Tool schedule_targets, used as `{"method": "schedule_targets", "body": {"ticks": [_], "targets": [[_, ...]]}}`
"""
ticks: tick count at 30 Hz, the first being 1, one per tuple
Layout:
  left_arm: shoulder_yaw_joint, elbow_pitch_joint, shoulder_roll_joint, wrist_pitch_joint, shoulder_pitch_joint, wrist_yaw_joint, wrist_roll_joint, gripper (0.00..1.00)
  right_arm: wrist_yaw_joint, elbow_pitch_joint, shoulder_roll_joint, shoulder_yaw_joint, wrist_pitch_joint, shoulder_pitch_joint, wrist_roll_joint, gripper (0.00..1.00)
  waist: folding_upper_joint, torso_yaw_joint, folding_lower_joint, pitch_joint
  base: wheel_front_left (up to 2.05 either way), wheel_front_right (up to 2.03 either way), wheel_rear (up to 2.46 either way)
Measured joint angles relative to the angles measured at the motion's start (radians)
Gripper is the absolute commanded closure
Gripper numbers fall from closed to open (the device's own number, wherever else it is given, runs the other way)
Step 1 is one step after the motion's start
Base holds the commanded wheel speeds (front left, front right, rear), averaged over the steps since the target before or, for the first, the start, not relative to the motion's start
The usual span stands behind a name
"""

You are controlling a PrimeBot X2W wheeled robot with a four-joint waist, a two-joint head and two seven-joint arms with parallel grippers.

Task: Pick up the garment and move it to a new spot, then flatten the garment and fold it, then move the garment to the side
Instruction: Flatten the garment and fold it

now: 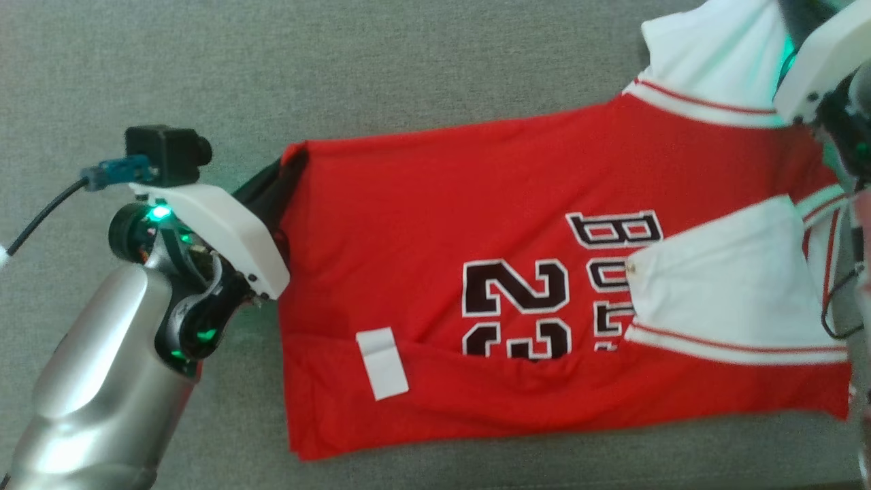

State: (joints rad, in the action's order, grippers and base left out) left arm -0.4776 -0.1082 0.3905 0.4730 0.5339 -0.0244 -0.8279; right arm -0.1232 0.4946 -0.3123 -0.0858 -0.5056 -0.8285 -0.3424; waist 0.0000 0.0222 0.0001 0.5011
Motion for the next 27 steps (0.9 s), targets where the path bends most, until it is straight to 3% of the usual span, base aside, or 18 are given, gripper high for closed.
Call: {"method": "schedule_targets", "body": {"ticks": [9,11,20,27], "targets": [[0.053,0.016,-0.006,-0.056,0.015,0.008,-0.02,1.0,0.0,-0.021,0.028,0.03,0.058,-0.04,0.021,1.0,0.0,-0.013,0.0003,-0.023,0.0,0.0,0.0],[0.064,0.046,-0.005,-0.073,0.009,0.008,-0.027,1.0,0.0,-0.079,0.022,0.029,0.077,-0.005,0.011,1.0,0.0,-0.021,-0.0003,-0.036,0.0,0.0,0.0],[0.097,0.231,0.03,-0.125,-0.214,0.04,-0.061,1.0,0.0,-0.327,-0.025,0.026,0.064,0.299,-0.043,1.0,0.0,-0.059,-0.0001,-0.093,0.0,0.0,0.0],[0.116,0.338,0.049,-0.161,-0.405,0.084,-0.072,1.0,0.0,-0.507,-0.018,0.103,0.016,0.54,-0.064,1.0,0.0,-0.087,-0.0003,-0.146,0.0,0.0,0.0]]}}
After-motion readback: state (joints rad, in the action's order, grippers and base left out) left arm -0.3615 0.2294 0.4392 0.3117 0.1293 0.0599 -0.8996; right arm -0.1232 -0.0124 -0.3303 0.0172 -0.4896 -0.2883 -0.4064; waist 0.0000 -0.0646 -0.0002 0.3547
